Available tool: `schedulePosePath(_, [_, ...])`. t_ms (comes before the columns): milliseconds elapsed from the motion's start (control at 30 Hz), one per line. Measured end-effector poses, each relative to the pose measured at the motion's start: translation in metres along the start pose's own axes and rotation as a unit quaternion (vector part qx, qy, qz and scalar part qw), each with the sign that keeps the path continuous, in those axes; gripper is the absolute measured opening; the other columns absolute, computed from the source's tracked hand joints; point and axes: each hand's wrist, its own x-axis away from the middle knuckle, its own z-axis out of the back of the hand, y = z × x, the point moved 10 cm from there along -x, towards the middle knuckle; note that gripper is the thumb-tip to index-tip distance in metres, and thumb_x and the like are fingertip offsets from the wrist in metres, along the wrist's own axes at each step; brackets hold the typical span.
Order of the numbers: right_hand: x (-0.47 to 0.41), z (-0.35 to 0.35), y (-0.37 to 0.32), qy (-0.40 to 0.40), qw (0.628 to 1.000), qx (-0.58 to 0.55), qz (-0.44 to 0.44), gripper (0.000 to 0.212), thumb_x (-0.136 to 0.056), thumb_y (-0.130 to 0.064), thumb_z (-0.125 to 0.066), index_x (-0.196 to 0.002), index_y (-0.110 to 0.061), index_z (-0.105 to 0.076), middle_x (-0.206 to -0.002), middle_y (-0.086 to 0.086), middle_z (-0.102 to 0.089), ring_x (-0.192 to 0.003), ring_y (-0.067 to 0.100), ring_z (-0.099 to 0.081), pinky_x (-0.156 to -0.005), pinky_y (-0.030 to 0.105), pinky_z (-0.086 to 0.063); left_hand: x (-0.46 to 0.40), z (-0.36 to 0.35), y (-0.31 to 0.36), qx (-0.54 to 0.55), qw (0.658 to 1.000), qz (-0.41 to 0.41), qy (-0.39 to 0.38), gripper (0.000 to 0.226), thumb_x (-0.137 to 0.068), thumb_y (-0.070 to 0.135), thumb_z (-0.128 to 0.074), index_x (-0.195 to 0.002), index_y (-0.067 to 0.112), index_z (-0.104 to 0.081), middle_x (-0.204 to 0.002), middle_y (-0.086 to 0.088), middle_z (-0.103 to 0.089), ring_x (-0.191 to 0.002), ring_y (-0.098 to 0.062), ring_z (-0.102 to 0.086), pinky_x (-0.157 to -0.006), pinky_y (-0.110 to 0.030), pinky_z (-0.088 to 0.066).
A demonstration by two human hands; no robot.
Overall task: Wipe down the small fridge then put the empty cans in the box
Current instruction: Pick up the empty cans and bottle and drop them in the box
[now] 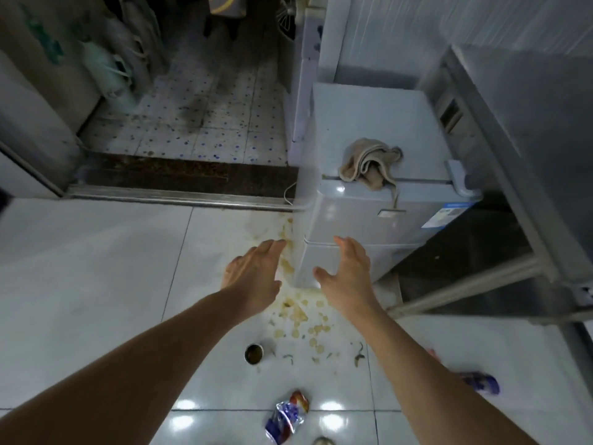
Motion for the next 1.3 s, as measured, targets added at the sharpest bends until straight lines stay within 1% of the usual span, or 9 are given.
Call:
schedulePosePath(167, [0.042,-0.069,0.03,-0.004,0.997,-0.023,-0.074,0.068,-0.086,-0.023,-0.064,-0.144,-0.018,-0.028,-0.152,0.004,-0.019,-0.142,0.022,-0.017,-0.116,0.034,-0.025,0.029,-0.047,-0.046,-0.011,0.997,-0.026,-0.065,0.068,-0.089,0.024,-0.058,-0.146,0.025,-0.02,-0.148,0.005,-0.035,-0.128,-0.018,-0.044,-0.101,-0.035,-0.039])
schedulePosePath(400, [0.095,-0.153,0.099,-0.023,0.984,-0.027,-0.173,0.067,-0.085,-0.024,-0.063,-0.142,-0.017,-0.029,-0.15,0.004,-0.023,-0.136,0.024,-0.024,-0.107,0.033,-0.031,0.06,-0.126,-0.094,-0.036,0.989,-0.039,-0.139,0.069,-0.09,0.025,-0.057,-0.147,0.025,-0.018,-0.15,0.004,-0.032,-0.131,-0.018,-0.042,-0.102,-0.035,-0.038])
schedulePosePath(633, [0.118,-0.244,0.183,-0.048,0.971,-0.052,-0.23,0.065,-0.084,-0.021,-0.058,-0.142,-0.015,-0.029,-0.15,0.005,-0.023,-0.135,0.023,-0.024,-0.107,0.033,-0.029,0.071,-0.236,-0.127,-0.057,0.979,-0.031,-0.193,0.067,-0.09,0.025,-0.058,-0.146,0.025,-0.021,-0.149,0.005,-0.034,-0.13,-0.018,-0.042,-0.1,-0.033,-0.038])
schedulePosePath(733, [0.12,-0.285,0.22,-0.053,0.967,-0.045,-0.245,0.067,-0.083,-0.023,-0.059,-0.143,-0.015,-0.03,-0.15,0.007,-0.025,-0.135,0.024,-0.026,-0.112,0.039,-0.029,0.07,-0.287,-0.14,-0.084,0.973,-0.037,-0.212,0.066,-0.089,0.026,-0.059,-0.145,0.023,-0.022,-0.146,0.002,-0.037,-0.127,-0.02,-0.044,-0.099,-0.035,-0.039])
schedulePosePath(833, [0.12,-0.326,0.255,-0.064,0.962,-0.038,-0.261,0.069,-0.081,-0.025,-0.061,-0.142,-0.016,-0.029,-0.148,0.007,-0.027,-0.134,0.026,-0.028,-0.11,0.044,-0.031,0.063,-0.333,-0.156,-0.098,0.97,-0.03,-0.219,0.065,-0.088,0.027,-0.06,-0.143,0.023,-0.025,-0.142,0.001,-0.04,-0.124,-0.021,-0.046,-0.098,-0.036,-0.039])
schedulePosePath(967, [0.117,-0.367,0.295,-0.048,0.962,-0.044,-0.266,0.068,-0.08,-0.021,-0.062,-0.141,-0.013,-0.032,-0.145,0.008,-0.03,-0.132,0.027,-0.031,-0.111,0.041,-0.029,0.05,-0.39,-0.174,-0.121,0.967,-0.031,-0.223,0.063,-0.087,0.028,-0.062,-0.14,0.018,-0.028,-0.138,-0.002,-0.041,-0.122,-0.023,-0.047,-0.096,-0.037,-0.04])
schedulePosePath(1067, [0.114,-0.399,0.328,-0.033,0.963,-0.043,-0.263,0.068,-0.079,-0.018,-0.065,-0.139,-0.01,-0.034,-0.141,0.008,-0.036,-0.13,0.025,-0.032,-0.109,0.04,-0.032,0.036,-0.437,-0.19,-0.124,0.969,-0.029,-0.213,0.066,-0.084,0.027,-0.066,-0.139,0.018,-0.03,-0.142,-0.004,-0.031,-0.125,-0.026,-0.042,-0.097,-0.041,-0.038])
schedulePosePath(1167, [0.112,-0.426,0.361,-0.009,0.964,-0.045,-0.264,0.066,-0.077,-0.014,-0.066,-0.136,-0.009,-0.037,-0.135,0.009,-0.042,-0.126,0.025,-0.036,-0.106,0.041,-0.036,0.018,-0.475,-0.201,-0.113,0.973,-0.018,-0.202,0.076,-0.081,0.025,-0.07,-0.142,0.021,-0.024,-0.148,-0.008,-0.019,-0.131,-0.029,-0.033,-0.1,-0.046,-0.037])
schedulePosePath(1300, [0.114,-0.449,0.398,0.034,0.959,-0.047,-0.277,0.066,-0.075,-0.009,-0.066,-0.135,-0.007,-0.039,-0.133,0.01,-0.042,-0.123,0.027,-0.038,-0.105,0.04,-0.035,0.0,-0.514,-0.209,-0.115,0.977,-0.026,-0.18,0.079,-0.079,0.026,-0.072,-0.141,0.025,-0.023,-0.15,-0.01,-0.014,-0.132,-0.031,-0.029,-0.1,-0.05,-0.037])
